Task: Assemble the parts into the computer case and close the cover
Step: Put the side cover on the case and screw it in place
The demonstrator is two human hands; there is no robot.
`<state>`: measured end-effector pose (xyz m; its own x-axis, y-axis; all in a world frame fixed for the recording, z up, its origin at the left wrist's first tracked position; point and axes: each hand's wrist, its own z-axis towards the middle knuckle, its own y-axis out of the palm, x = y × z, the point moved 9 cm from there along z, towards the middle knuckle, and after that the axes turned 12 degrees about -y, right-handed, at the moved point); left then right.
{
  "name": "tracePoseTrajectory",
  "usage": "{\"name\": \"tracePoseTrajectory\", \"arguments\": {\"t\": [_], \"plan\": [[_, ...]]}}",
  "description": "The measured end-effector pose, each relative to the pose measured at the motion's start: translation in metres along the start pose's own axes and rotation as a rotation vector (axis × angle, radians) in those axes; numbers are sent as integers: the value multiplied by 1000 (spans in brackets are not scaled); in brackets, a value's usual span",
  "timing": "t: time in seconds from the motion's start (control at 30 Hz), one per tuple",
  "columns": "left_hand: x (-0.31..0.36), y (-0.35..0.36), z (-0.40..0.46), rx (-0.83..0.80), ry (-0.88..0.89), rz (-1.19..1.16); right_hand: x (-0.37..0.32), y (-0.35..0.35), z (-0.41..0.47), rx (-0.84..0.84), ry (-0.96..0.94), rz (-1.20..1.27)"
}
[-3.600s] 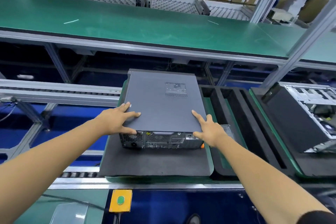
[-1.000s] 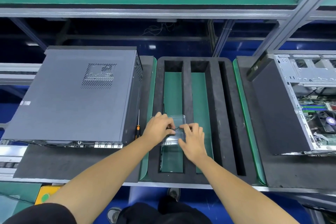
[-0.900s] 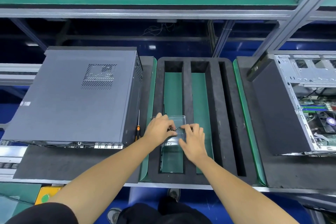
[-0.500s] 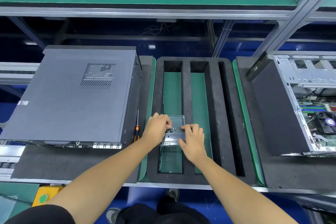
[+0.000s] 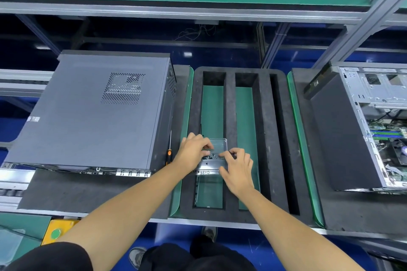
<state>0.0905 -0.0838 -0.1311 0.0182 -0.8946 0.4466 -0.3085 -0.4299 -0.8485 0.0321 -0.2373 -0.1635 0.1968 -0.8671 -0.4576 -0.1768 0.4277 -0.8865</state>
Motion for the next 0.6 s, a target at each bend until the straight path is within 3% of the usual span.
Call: {"name": "tracePoseTrajectory", "arguments": {"t": [0.27,0.6], "plan": [[19,10,5,-58,104,187,4,-1,-3,24,29,54],[25,18,14,-103,90,324,7,1,-4,39,65,103]]}}
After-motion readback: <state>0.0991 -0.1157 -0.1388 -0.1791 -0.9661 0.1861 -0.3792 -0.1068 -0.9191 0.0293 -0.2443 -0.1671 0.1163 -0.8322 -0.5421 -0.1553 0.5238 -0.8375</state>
